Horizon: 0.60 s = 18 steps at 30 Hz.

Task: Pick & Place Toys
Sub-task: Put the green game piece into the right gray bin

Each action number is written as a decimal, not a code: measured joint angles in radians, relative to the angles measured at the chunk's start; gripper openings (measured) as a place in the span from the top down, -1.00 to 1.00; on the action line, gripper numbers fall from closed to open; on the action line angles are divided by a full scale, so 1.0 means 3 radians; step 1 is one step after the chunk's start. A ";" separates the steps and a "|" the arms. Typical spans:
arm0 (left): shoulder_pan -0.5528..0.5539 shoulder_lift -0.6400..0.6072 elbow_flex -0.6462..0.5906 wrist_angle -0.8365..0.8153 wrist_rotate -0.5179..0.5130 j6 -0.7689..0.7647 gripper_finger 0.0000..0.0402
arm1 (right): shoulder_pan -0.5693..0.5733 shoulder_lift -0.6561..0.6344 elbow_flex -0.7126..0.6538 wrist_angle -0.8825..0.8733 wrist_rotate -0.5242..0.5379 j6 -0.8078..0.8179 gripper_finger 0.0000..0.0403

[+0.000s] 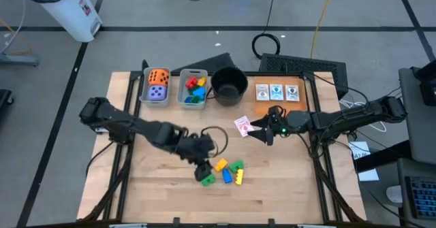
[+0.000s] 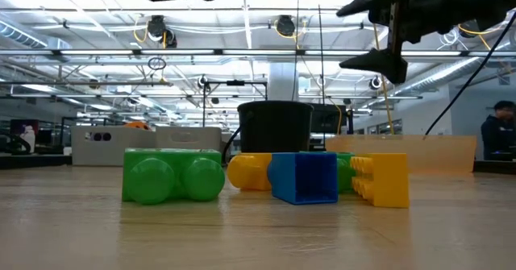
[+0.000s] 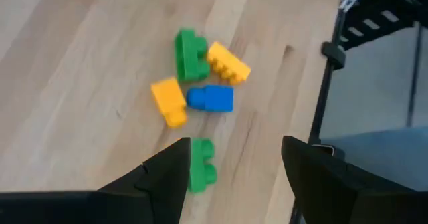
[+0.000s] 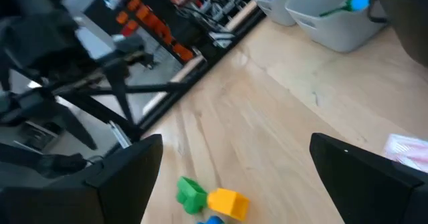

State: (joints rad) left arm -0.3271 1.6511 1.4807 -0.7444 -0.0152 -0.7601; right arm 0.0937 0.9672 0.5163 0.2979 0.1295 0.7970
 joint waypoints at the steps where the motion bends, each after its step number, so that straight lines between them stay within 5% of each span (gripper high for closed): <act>1: -0.0054 0.0027 0.0001 -0.0028 -0.0040 -0.0106 -0.19 | 0.0000 0.0000 -0.0001 -0.0048 0.0000 -0.0004 -0.86; 18: -0.0284 0.1006 -0.0086 0.0005 0.0352 -0.0374 -0.19 | 0.0000 -0.0001 0.0000 -0.0187 0.0000 0.0144 -0.86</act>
State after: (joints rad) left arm -0.4122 1.9529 1.4548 -0.7429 0.0903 -0.8723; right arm 0.0937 0.9668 0.5163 0.2417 0.1295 0.8403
